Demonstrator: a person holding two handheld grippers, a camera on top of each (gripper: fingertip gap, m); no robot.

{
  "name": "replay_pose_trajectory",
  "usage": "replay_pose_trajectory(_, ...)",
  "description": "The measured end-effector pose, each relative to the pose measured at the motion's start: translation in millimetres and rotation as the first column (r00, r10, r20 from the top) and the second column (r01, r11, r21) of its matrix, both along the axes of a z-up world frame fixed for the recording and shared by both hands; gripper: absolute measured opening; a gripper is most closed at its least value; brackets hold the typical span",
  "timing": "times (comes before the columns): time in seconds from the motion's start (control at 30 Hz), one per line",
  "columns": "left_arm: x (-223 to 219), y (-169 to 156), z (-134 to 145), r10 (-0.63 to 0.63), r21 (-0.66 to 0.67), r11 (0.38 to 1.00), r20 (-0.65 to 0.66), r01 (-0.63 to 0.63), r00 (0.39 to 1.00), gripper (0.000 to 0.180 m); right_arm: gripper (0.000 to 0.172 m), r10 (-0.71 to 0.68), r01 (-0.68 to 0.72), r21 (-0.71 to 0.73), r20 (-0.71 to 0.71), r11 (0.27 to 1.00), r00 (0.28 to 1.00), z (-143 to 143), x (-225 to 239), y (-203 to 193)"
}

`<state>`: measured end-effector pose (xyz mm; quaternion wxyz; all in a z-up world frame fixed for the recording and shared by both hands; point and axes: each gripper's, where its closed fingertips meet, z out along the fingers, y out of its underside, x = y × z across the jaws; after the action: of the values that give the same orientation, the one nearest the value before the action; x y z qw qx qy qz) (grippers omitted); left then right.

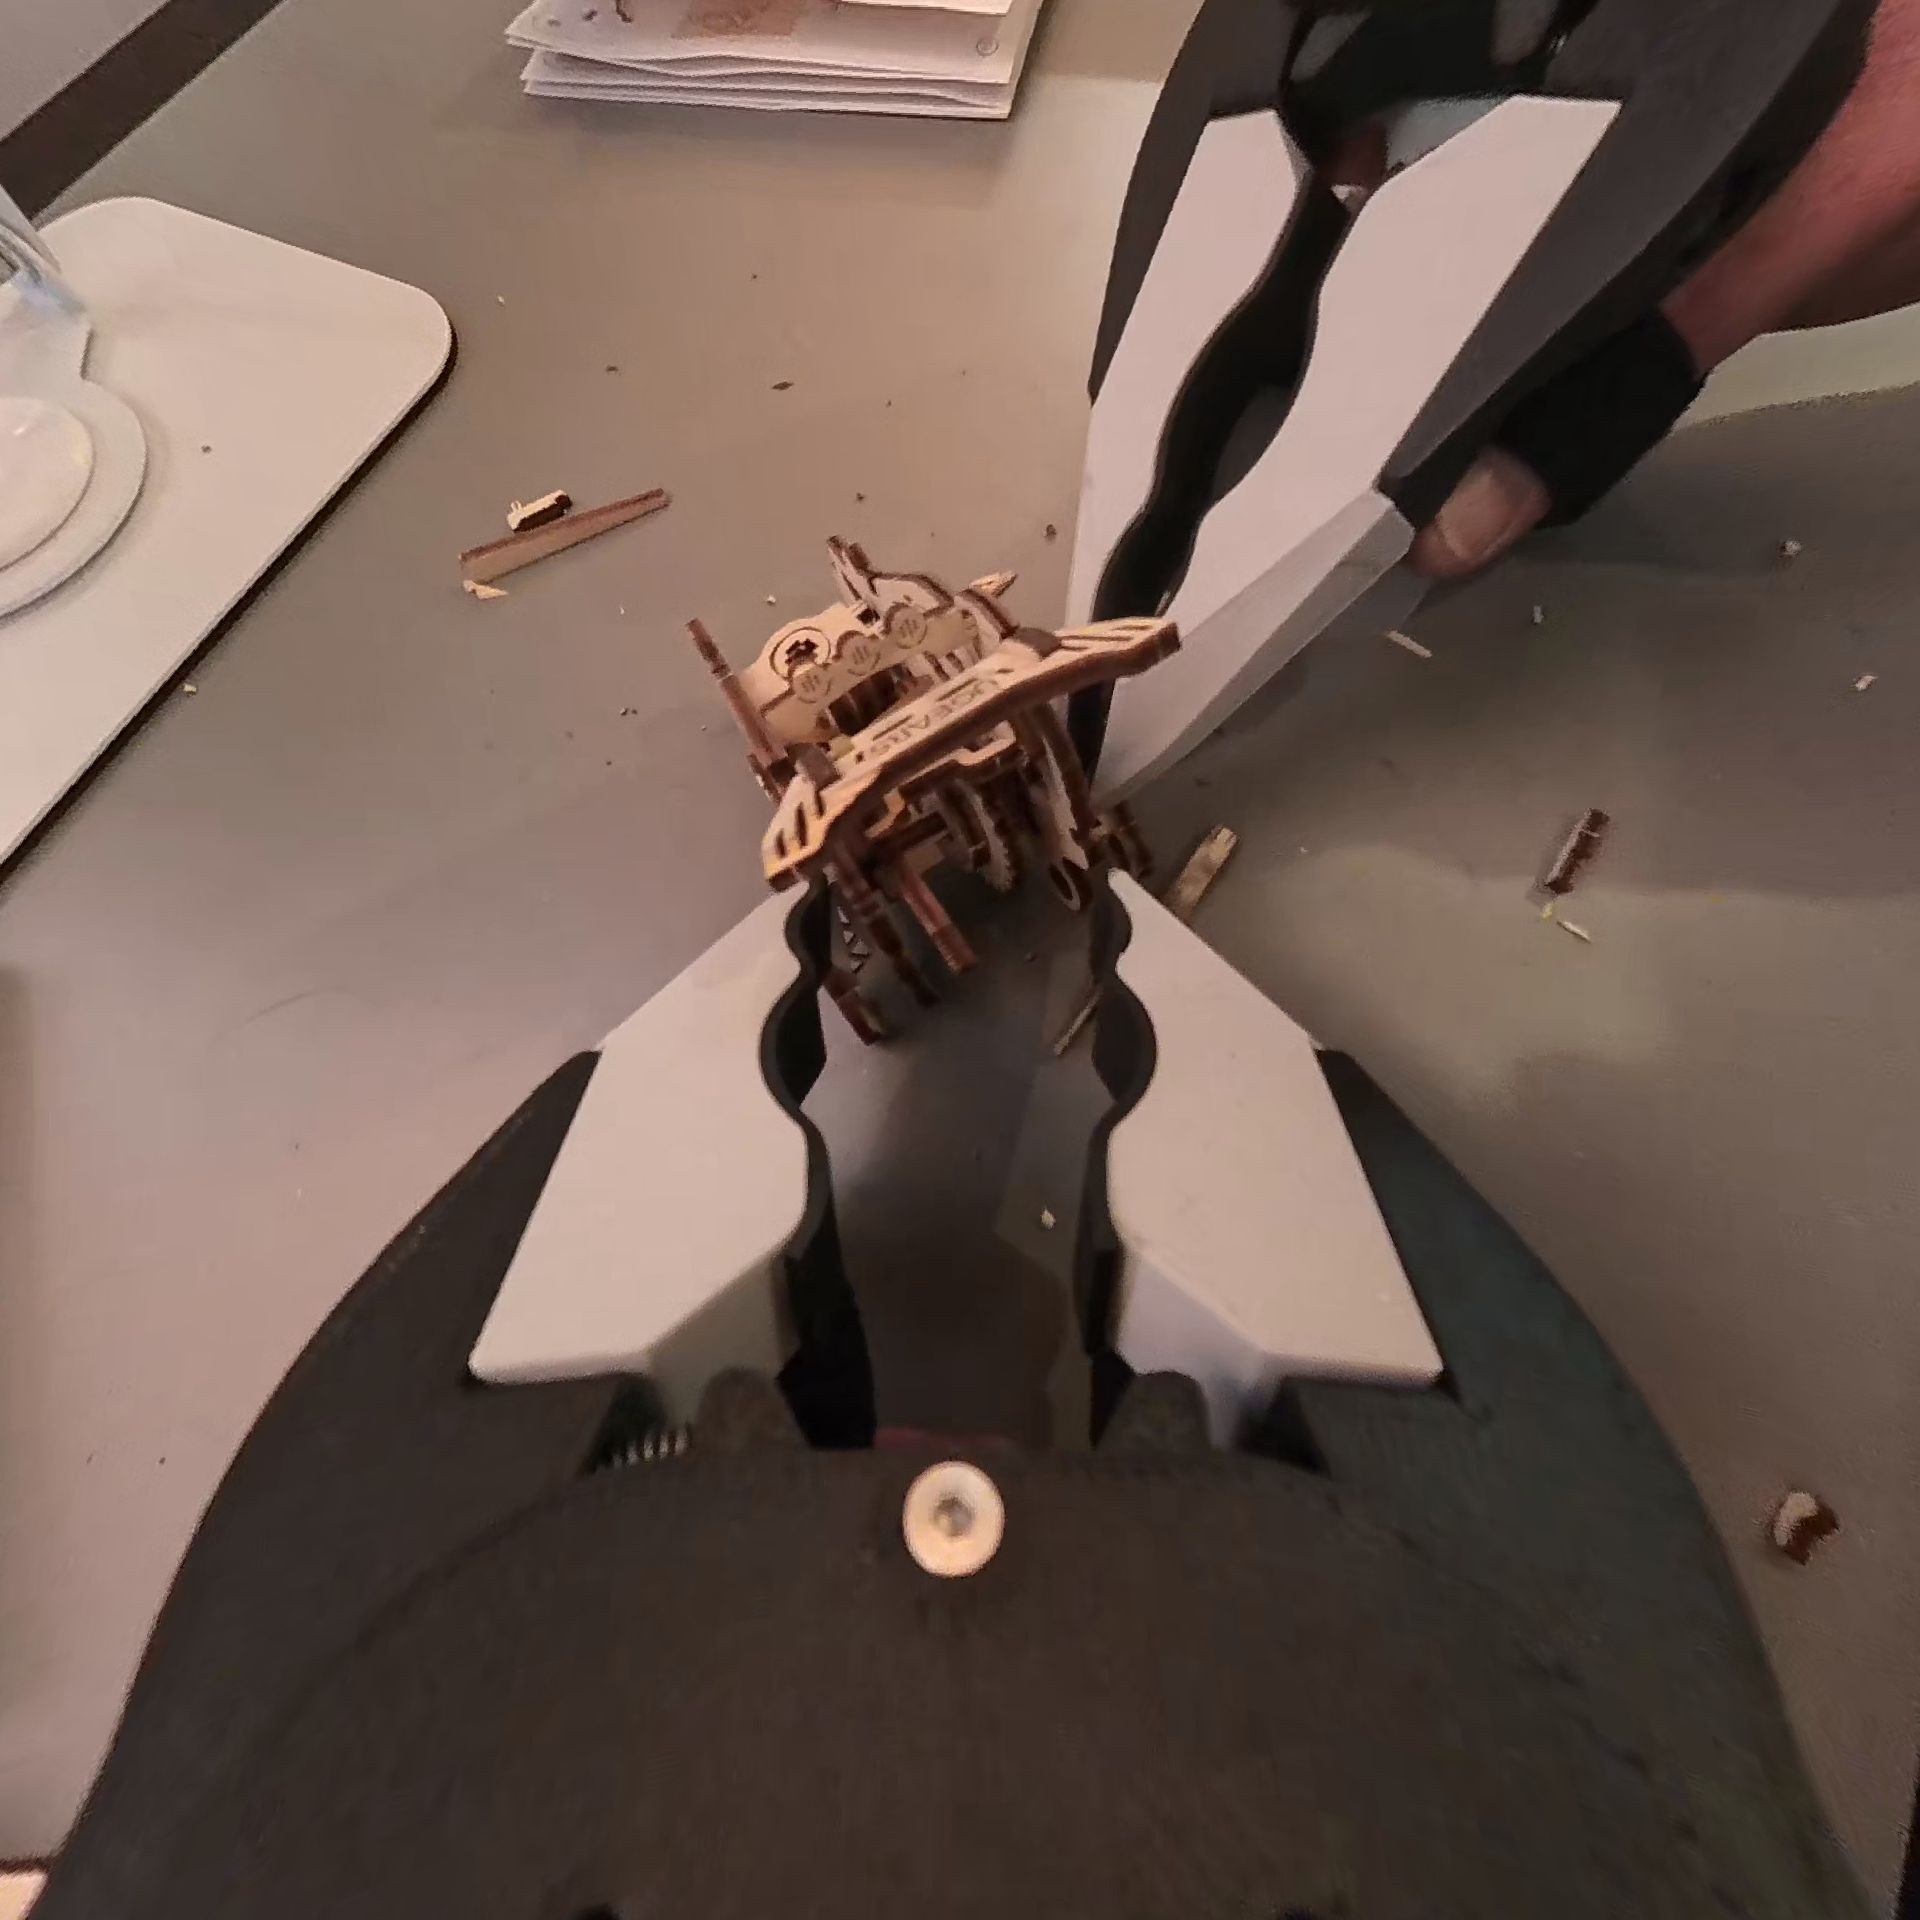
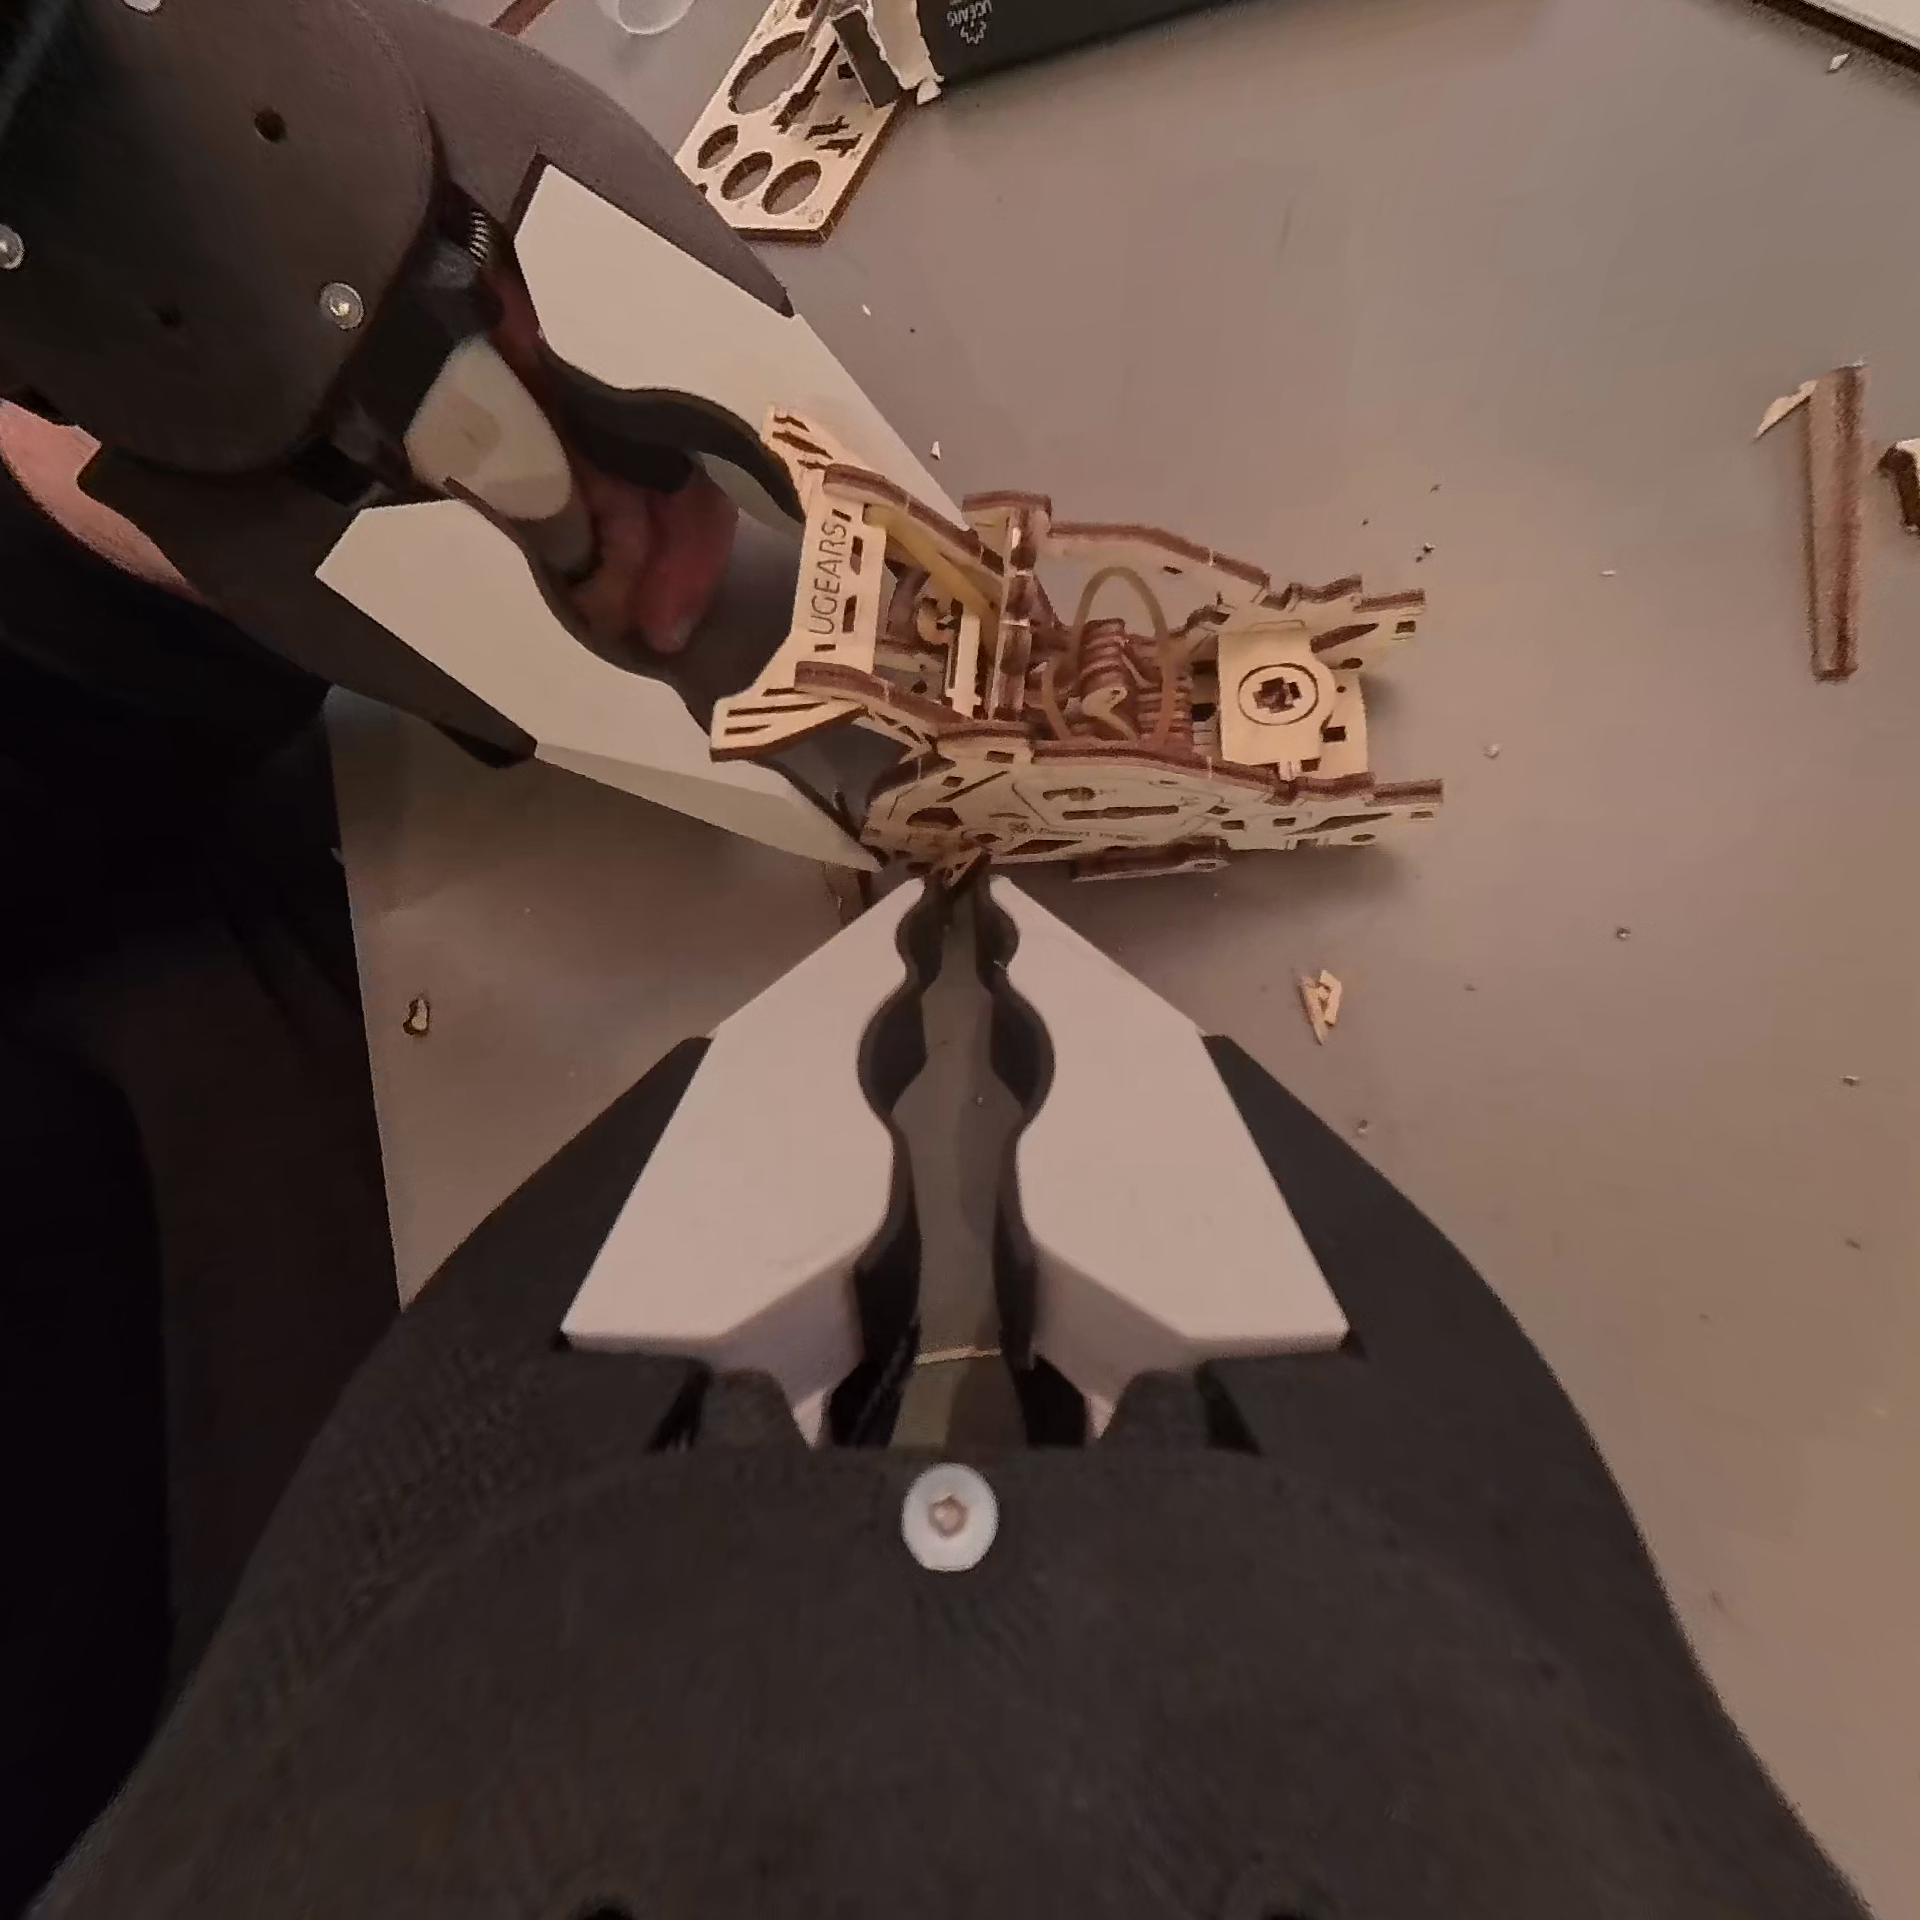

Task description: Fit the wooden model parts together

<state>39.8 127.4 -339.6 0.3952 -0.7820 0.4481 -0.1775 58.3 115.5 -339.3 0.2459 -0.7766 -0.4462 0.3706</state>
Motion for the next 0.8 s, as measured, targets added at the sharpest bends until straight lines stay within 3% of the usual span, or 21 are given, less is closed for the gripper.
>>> replay_pose_trajectory(0.8,-0.7,1.9,-1.1,0.008,0.032,0.999,-0.032,-0.007,0.999,0.045,0.000,0.035,-0.037,-0.086,-0.030,0.996,0.999,1.2,-5.5,5.9)
